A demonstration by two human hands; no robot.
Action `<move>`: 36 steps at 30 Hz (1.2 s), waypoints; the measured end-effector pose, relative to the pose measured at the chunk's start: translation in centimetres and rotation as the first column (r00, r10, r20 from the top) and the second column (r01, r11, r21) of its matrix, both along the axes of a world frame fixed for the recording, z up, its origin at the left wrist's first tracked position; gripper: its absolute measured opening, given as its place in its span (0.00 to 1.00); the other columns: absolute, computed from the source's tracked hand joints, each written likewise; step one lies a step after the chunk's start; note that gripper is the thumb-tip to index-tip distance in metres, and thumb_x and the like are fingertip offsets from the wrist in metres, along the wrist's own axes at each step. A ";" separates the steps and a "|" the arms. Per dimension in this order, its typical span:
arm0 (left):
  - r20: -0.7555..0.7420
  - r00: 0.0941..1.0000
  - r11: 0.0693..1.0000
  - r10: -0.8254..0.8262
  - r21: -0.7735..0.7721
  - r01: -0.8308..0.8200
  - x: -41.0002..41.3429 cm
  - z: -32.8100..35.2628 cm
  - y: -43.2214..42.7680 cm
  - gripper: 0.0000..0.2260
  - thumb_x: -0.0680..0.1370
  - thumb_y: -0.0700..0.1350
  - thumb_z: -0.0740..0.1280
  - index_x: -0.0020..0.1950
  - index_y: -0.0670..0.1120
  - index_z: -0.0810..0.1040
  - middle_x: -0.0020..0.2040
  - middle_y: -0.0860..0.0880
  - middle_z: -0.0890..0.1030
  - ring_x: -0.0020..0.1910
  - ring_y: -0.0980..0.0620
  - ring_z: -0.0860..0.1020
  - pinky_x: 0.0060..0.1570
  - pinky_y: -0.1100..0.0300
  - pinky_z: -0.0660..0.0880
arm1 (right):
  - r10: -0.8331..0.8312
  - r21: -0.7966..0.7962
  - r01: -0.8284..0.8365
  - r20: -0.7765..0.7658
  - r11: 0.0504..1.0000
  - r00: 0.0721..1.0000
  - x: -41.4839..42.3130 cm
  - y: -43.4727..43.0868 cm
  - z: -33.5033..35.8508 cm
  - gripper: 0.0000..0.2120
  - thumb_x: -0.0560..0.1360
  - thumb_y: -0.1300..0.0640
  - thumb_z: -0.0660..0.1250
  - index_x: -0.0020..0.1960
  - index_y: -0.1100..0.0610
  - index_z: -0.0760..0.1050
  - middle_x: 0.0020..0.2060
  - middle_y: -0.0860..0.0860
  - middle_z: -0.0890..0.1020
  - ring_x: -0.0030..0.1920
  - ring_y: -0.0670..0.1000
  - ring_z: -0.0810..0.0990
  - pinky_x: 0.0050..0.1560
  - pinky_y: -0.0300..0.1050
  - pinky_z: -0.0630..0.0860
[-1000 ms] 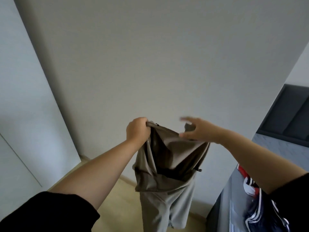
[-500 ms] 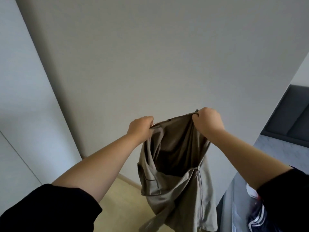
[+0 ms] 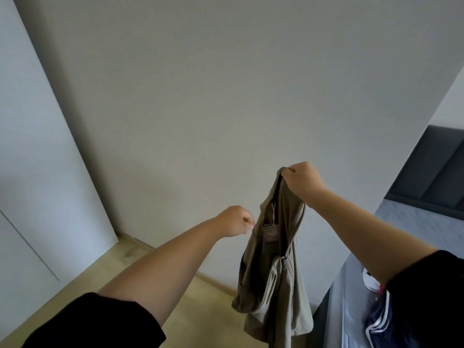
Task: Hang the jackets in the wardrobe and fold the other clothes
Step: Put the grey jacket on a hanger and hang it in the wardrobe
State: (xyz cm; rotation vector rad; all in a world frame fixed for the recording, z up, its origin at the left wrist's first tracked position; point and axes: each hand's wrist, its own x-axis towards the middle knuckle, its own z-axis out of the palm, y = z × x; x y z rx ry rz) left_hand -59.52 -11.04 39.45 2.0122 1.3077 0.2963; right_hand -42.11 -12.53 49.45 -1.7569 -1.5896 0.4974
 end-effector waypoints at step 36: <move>0.062 0.896 0.851 0.439 0.291 -0.437 -2.8 3.4 3.3 0.12 0.70 0.32 0.58 0.30 0.44 0.72 0.32 0.49 0.73 0.37 0.49 0.72 0.31 0.63 0.63 | -0.039 0.041 0.040 -0.028 0.998 0.999 4.4 -0.1 -0.5 0.15 0.68 0.71 0.61 0.28 0.57 0.61 0.26 0.51 0.63 0.28 0.50 0.61 0.28 0.40 0.57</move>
